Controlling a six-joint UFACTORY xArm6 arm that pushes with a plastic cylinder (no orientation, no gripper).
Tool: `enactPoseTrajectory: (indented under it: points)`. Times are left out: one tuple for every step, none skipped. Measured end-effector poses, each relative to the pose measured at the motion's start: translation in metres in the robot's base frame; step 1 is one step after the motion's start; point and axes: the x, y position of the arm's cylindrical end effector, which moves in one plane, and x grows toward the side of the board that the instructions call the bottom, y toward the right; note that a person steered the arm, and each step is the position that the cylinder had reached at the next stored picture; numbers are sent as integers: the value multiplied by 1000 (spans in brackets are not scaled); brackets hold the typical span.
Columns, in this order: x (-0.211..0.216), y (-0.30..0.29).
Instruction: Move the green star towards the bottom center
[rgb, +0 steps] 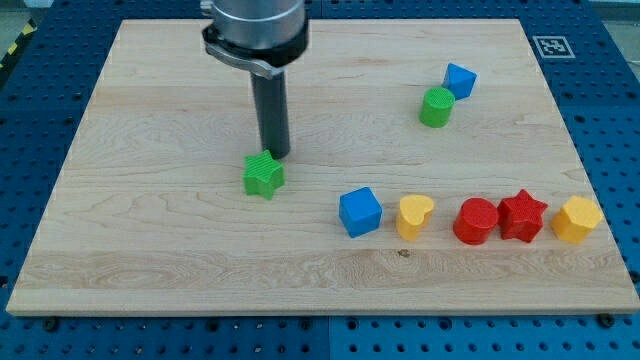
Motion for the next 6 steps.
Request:
enactPoseTrajectory:
  points:
    - [2, -32]
    - [11, -35]
    - [11, -27]
    - [13, -25]
    - [24, -19]
    - [27, -4]
